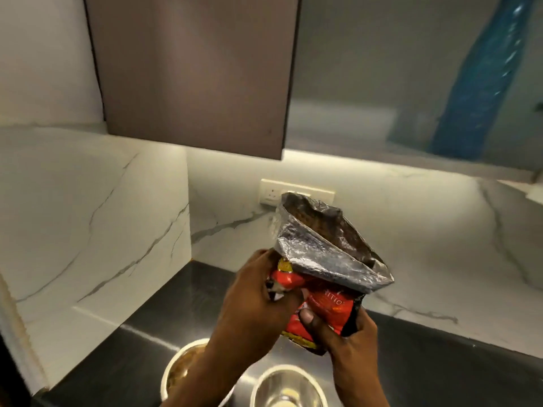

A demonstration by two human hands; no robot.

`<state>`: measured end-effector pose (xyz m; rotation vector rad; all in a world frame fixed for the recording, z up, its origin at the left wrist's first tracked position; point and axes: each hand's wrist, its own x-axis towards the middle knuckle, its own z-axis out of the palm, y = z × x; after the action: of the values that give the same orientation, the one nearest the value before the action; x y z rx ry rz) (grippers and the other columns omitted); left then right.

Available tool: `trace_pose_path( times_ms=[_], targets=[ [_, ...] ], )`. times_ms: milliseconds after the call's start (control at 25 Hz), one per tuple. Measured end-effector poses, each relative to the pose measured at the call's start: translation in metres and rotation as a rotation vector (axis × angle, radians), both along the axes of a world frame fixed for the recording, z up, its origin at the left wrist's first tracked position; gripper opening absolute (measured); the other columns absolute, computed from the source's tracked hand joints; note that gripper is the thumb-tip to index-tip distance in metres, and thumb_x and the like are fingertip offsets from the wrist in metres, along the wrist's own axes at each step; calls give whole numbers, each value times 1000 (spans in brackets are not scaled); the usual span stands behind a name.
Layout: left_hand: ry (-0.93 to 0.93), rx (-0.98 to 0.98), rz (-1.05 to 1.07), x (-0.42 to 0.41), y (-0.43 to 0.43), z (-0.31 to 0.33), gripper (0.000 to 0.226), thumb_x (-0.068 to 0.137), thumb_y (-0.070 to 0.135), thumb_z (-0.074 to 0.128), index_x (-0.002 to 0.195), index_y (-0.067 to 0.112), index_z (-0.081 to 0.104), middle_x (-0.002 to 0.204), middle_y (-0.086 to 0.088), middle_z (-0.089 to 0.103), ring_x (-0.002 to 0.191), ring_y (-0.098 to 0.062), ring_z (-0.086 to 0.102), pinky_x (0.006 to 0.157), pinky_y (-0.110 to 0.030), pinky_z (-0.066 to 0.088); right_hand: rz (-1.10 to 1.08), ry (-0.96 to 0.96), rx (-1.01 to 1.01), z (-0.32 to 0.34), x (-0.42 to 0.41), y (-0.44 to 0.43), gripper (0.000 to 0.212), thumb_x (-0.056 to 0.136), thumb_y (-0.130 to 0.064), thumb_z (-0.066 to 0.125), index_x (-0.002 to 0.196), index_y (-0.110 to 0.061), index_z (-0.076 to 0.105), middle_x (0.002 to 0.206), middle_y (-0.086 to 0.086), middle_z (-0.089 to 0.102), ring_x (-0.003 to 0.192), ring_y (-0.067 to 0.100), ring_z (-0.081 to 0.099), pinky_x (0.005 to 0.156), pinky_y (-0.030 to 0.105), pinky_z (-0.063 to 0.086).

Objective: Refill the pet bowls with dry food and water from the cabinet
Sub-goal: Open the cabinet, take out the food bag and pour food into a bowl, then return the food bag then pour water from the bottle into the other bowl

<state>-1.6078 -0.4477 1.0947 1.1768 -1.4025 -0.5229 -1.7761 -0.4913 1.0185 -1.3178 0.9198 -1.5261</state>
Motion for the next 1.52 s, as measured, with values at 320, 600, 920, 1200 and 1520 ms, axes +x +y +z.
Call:
trace_pose_path(
  times_ms=[320, 600, 920, 1200, 1520],
  targets=[
    [-49, -268, -103, -21, -46, 143, 50, 82, 23, 86, 123, 43, 65, 107, 29, 76, 100, 10, 72, 84, -18, 60, -71, 76, -338, 169, -41, -40, 53, 63, -23, 93, 112, -33, 74, 103, -9, 85, 94, 15, 83, 75, 31, 68],
    [112, -368, -146, -34, -118, 226, 34, 82, 9, 84, 113, 17, 74, 106, -6, 82, 97, -21, 81, 88, -50, 66, -34, 171, -415, 277, -62, -110, 52, 76, -1, 92, 123, -12, 72, 105, -1, 85, 93, 16, 83, 76, 28, 67],
    [157, -247, -142, -47, -202, 231, 24, 88, 19, 83, 108, 24, 71, 107, -4, 81, 100, -25, 80, 92, -56, 64, 68, 282, -262, 302, -77, -187, 53, 84, -7, 89, 133, -9, 70, 117, 9, 83, 95, 21, 83, 74, 27, 65],
    [196, -171, -125, -58, -238, 234, 32, 85, 11, 86, 112, 19, 71, 109, -5, 81, 100, -26, 79, 94, -52, 64, 40, 228, -90, 302, -74, -219, 48, 83, -9, 91, 127, -13, 71, 114, 13, 83, 99, 36, 82, 75, 46, 69],
    [103, -106, -90, -55, -239, 227, 57, 70, 34, 84, 124, 24, 70, 117, -1, 79, 108, -28, 76, 96, -50, 63, -527, 674, -453, 288, -88, -175, 61, 89, -30, 85, 144, -15, 62, 141, 3, 70, 124, 17, 66, 100, 30, 51]
  ],
)
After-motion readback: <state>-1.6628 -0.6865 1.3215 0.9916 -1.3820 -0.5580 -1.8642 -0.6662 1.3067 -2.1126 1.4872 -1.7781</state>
